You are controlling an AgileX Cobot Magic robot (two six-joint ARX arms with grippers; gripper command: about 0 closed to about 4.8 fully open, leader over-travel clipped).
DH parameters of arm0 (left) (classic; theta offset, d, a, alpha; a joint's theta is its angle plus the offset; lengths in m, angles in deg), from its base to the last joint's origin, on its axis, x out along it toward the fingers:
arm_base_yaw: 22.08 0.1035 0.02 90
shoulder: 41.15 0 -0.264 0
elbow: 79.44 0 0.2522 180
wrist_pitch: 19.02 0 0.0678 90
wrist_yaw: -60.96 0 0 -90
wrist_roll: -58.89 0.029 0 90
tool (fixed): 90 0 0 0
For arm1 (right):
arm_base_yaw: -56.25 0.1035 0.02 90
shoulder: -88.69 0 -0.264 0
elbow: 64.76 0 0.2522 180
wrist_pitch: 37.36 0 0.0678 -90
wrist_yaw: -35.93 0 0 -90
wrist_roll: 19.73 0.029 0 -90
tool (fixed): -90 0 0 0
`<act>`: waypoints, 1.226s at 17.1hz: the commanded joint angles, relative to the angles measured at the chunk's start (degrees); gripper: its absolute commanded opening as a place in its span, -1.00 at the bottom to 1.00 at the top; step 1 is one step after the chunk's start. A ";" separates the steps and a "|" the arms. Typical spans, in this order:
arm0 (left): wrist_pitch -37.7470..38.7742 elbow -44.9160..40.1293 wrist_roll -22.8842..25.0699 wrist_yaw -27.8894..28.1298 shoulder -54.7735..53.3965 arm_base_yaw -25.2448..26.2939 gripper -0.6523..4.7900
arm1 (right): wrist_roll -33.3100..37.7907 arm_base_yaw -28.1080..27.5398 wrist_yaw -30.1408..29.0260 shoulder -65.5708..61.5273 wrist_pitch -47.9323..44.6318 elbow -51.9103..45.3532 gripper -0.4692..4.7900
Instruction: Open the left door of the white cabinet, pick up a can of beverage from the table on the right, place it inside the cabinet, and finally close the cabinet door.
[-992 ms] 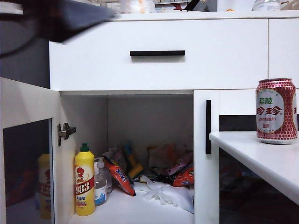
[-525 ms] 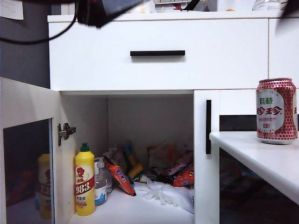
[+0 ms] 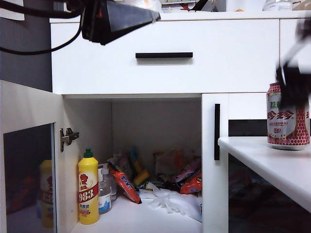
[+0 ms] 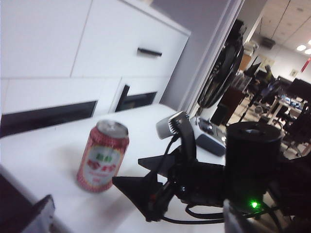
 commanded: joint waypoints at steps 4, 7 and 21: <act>3.10 0.11 0.28 -0.66 0.11 -0.02 1.00 | -0.66 -0.17 0.63 -14.23 -21.03 -1.09 1.00; 4.74 0.11 0.28 -0.68 0.11 -0.02 1.00 | -0.92 -0.42 0.66 -21.51 -29.70 -1.09 1.00; 5.35 0.11 0.26 -0.68 0.11 0.00 1.00 | -1.33 -2.75 8.72 -29.99 -41.03 -1.03 -0.09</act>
